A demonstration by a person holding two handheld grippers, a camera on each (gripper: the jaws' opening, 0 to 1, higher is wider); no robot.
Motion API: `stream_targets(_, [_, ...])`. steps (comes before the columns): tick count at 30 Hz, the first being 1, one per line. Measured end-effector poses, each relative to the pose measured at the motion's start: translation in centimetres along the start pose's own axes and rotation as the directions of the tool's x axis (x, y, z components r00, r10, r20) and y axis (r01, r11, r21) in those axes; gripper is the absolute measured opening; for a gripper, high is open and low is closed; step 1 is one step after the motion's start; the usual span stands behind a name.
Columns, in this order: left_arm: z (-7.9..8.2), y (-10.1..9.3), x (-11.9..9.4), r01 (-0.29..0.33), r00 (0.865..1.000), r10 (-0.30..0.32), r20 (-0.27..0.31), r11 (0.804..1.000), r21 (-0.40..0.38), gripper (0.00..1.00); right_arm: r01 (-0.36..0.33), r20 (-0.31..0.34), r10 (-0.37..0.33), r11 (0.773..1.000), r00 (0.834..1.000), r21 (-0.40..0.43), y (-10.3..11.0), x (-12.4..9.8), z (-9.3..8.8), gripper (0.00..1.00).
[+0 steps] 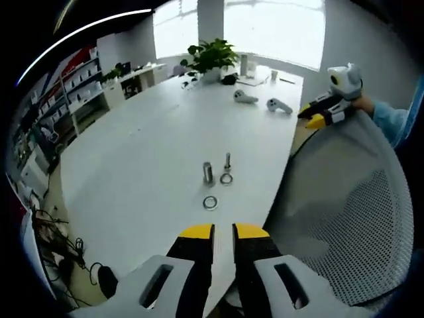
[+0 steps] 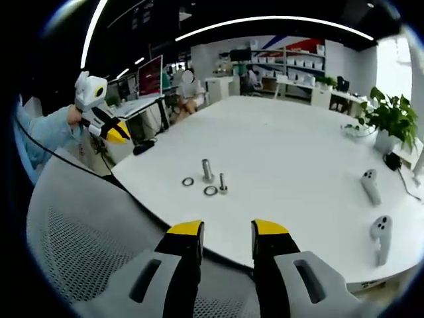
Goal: Place the washer onto the threaded stud by aligning its center hole with the stud, sliding it down to the base, and recovering from edge contact or off-axis alignment until the washer reaches the visible bottom stop.
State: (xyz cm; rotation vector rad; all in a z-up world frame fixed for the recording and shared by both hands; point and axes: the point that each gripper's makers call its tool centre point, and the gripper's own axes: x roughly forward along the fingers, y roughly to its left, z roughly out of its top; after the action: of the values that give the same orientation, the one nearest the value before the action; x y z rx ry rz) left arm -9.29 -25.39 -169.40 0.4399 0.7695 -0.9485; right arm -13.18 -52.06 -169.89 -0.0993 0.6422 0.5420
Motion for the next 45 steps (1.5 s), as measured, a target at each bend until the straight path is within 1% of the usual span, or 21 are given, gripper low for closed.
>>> stream_targets(2, [-0.3,0.2,1.1,0.015,1.0,-0.014,-0.02,1.0,0.021,0.13,0.0,0.0,0.0,1.0,1.0,0.003,0.0,0.0,0.0,0.3])
stream_targets(5, [-0.5,0.6,3.5,0.04,0.998,-0.038,-0.045,0.998,0.039,0.14,0.001,-0.007,-0.001,1.0,1.0,0.009,0.0,0.0,-0.2,0.3])
stream_targets(8, [-0.7,0.6,5.2,0.066,0.995,-0.061,-0.082,0.996,0.06,0.16,0.001,-0.009,-0.001,1.0,1.0,0.018,0.1,0.0,-0.3,0.29])
stream_targets(10, [0.1,-0.1,6.3,0.107,0.992,-0.1,-0.075,0.99,0.096,0.18,0.0,-0.013,0.0,1.0,1.0,0.014,0.1,0.1,-0.3,0.29])
stream_targets(14, [0.7,0.0,8.3,0.131,0.987,-0.113,-0.111,0.977,0.168,0.26,0.005,-0.023,-0.004,1.0,1.0,0.009,0.0,0.2,-0.3,0.29])
stream_targets(17, [0.3,0.3,9.8,0.154,0.98,-0.124,-0.153,0.967,0.205,0.28,0.006,-0.025,-0.006,1.0,1.0,0.01,0.0,0.2,-0.4,0.29])
stream_targets(19, [-0.1,0.8,10.9,0.163,0.977,-0.126,-0.169,0.961,0.224,0.31,0.011,-0.021,-0.01,1.0,1.0,0.013,-0.1,0.2,-0.4,0.29])
stream_targets(21, [-0.3,1.1,11.7,0.169,0.974,-0.128,-0.186,0.96,0.225,0.34,0.014,-0.019,-0.014,1.0,1.0,0.018,-0.1,0.2,-0.3,0.29])
stream_targets(24, [-0.9,1.5,13.3,0.183,0.968,-0.135,-0.21,0.955,0.232,0.35,0.016,-0.017,-0.016,1.0,1.0,0.02,-0.2,0.2,-0.3,0.29])
stream_targets(26, [-1.5,1.9,14.3,0.193,0.96,-0.134,-0.245,0.952,0.237,0.36,0.011,-0.02,-0.011,1.0,1.0,0.018,-0.1,0.2,-0.3,0.29])
stream_targets(28, [-1.7,2.0,15.2,0.197,0.957,-0.134,-0.257,0.951,0.238,0.36,0.006,-0.019,-0.006,1.0,1.0,0.017,0.0,0.2,-0.3,0.29])
stream_targets(29, [-1.8,2.0,15.5,0.199,0.955,-0.137,-0.262,0.954,0.226,0.35,0.004,-0.017,-0.004,1.0,1.0,0.018,0.0,0.2,-0.3,0.29])
stream_targets(30, [-1.8,1.8,16.0,0.195,0.954,-0.145,-0.262,0.965,0.177,0.35,0.002,-0.015,-0.001,1.0,1.0,0.018,0.0,0.2,-0.3,0.29])
stream_targets(33, [-1.8,1.6,16.7,0.212,0.952,-0.158,-0.264,0.958,0.192,0.35,-0.005,-0.002,0.006,1.0,1.0,0.023,0.1,0.2,-0.1,0.29])
stream_targets(35, [-2.3,1.5,17.1,0.217,0.943,-0.155,-0.295,0.957,0.191,0.35,-0.012,0.003,0.012,1.0,1.0,0.023,0.2,0.2,-0.1,0.29])
stream_targets(38, [-2.8,1.4,17.4,0.219,0.936,-0.152,-0.317,0.957,0.19,0.35,-0.028,0.004,0.028,0.999,1.0,0.021,0.4,0.3,0.0,0.29])
stream_targets(39, [-3.2,1.4,17.4,0.221,0.93,-0.146,-0.337,0.955,0.197,0.35,-0.029,0.008,0.028,0.999,1.0,0.022,0.4,0.3,0.0,0.29])
stream_targets(41, [-3.6,1.5,17.5,0.221,0.925,-0.138,-0.355,0.953,0.206,0.35,-0.031,0.017,0.031,0.999,0.999,0.022,0.4,0.3,0.2,0.29])
stream_targets(42, [-3.5,1.6,17.4,0.22,0.928,-0.131,-0.349,0.949,0.227,0.34,-0.03,0.017,0.03,0.999,0.999,0.021,0.4,0.3,0.2,0.29])
stream_targets(44, [-3.5,1.9,17.4,0.205,0.93,-0.114,-0.351,0.95,0.235,0.3,-0.017,0.02,0.017,1.0,1.0,0.019,0.2,0.2,0.2,0.29])
stream_targets(45, [-3.4,1.8,17.4,0.206,0.93,-0.117,-0.348,0.951,0.231,0.3,-0.015,0.022,0.015,1.0,1.0,0.02,0.1,0.2,0.3,0.3])
